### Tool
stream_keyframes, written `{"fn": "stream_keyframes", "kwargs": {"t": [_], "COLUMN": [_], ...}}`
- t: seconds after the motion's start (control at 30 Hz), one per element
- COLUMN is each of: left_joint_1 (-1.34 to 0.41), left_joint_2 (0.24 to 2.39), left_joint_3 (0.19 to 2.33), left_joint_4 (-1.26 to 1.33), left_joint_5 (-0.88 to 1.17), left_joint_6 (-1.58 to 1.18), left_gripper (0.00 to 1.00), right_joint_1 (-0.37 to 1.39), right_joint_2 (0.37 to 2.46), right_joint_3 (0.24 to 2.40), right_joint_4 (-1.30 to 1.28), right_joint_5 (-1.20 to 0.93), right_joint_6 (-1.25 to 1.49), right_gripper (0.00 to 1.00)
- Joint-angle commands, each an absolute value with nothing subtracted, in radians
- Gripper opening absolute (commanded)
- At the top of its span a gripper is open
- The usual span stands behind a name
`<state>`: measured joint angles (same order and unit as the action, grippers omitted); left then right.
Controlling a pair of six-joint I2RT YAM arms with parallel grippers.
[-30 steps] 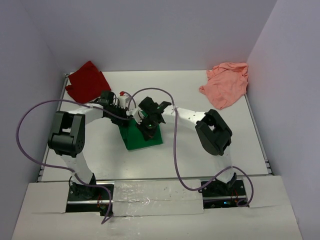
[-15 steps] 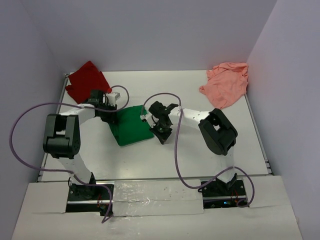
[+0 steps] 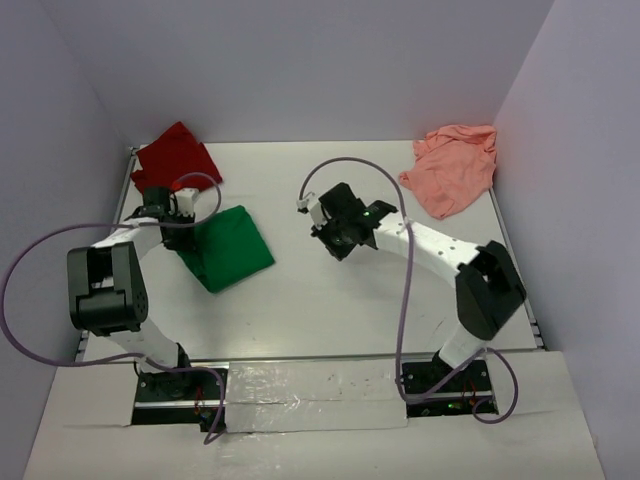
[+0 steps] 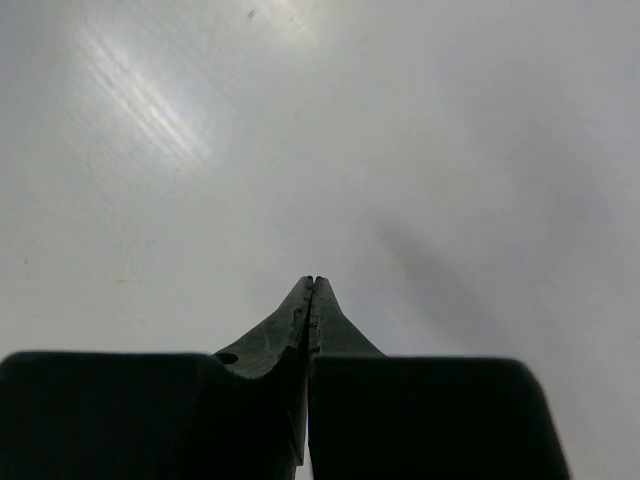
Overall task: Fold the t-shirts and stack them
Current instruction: Put the neatly folded tshirt into the corner of the board with the left arm
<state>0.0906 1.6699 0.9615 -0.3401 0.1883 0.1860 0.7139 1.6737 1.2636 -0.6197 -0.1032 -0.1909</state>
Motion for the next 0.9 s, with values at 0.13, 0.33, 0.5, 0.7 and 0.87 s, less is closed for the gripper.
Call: {"fn": "stream_keyframes", "kwargs": {"t": [0.13, 0.33, 0.5, 0.7, 0.87], "left_joint_1": [0.227, 0.305, 0.33, 0.33, 0.33], "left_joint_2": [1.646, 1.724, 1.818, 1.871, 1.894], "left_joint_3": [0.969, 1.038, 1.138, 1.255, 1.319], "left_joint_4": [-0.249, -0.207, -0.204, -0.227, -0.276], "left_joint_5": [0.075, 0.04, 0.024, 0.052, 0.084], "left_joint_6": [0.147, 0.132, 0.101, 0.066, 0.044], "left_gripper": [0.13, 0.13, 0.13, 0.14, 0.15], "right_joint_1": [0.701, 0.686, 0.678, 0.669, 0.666], "right_joint_2": [1.418, 1.387, 1.361, 1.328, 1.31], "right_joint_3": [1.146, 1.146, 1.146, 1.134, 1.131], "right_joint_4": [-0.361, -0.365, -0.368, -0.368, -0.371], "right_joint_5": [0.12, 0.118, 0.109, 0.106, 0.1], "right_joint_6": [-0.173, -0.158, -0.15, -0.146, -0.144], "right_gripper": [0.0, 0.0, 0.0, 0.0, 0.0]}}
